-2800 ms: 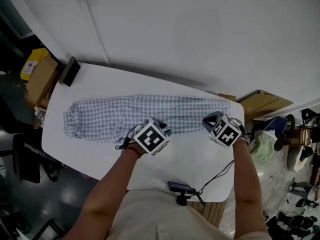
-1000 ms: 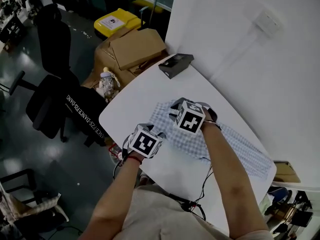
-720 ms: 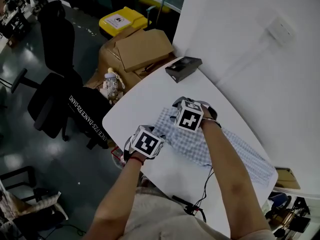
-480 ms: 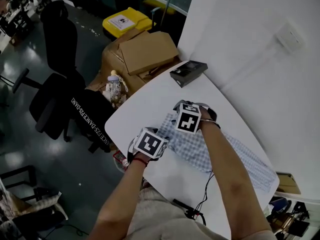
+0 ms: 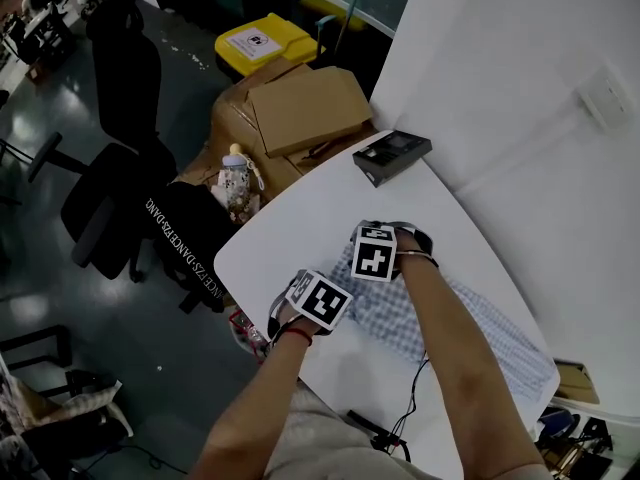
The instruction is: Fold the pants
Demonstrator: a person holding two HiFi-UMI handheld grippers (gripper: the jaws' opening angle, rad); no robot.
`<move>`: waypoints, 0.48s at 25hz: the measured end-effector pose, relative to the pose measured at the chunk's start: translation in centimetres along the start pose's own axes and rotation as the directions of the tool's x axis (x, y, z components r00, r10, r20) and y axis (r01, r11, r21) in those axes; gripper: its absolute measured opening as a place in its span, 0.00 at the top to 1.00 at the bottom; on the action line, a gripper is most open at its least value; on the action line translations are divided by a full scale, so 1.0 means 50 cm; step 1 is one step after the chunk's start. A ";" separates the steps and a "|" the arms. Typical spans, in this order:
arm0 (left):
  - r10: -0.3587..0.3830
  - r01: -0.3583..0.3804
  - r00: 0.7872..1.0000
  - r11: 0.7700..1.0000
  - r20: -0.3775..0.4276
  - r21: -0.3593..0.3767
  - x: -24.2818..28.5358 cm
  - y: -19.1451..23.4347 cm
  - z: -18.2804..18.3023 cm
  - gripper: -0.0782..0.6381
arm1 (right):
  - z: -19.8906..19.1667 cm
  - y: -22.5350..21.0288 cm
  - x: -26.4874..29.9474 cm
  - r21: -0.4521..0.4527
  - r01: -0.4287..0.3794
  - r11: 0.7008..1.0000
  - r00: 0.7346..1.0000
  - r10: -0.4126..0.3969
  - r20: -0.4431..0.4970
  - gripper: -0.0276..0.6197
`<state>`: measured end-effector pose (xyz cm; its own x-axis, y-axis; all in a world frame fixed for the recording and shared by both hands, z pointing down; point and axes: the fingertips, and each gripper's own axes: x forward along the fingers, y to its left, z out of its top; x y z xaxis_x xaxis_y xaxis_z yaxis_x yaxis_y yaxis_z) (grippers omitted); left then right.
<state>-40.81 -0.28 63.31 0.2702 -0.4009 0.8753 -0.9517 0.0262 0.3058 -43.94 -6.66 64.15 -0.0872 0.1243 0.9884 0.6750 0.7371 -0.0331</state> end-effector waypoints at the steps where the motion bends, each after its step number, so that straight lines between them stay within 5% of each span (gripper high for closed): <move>1: 0.003 -0.003 1.000 1.000 -0.007 0.002 0.006 -0.002 -0.003 0.56 | -0.001 0.003 0.006 -0.008 -0.005 1.000 1.000 0.005 -0.005 0.62; 6: 0.036 -0.036 0.999 0.999 -0.025 0.006 0.018 0.007 -0.009 0.56 | 0.002 0.013 0.018 -0.030 -0.040 0.999 0.999 0.040 -0.010 0.66; 12: 0.116 -0.111 0.992 0.990 -0.047 0.093 0.021 0.014 -0.016 0.61 | -0.001 0.021 0.020 -0.011 -0.068 0.998 0.998 0.068 0.000 0.77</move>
<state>-41.09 0.04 64.75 0.1651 -0.3514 0.9216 -0.9852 -0.0144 0.1710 -43.27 -5.81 65.09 -0.0412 0.1739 0.9839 0.6875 0.7195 -0.0984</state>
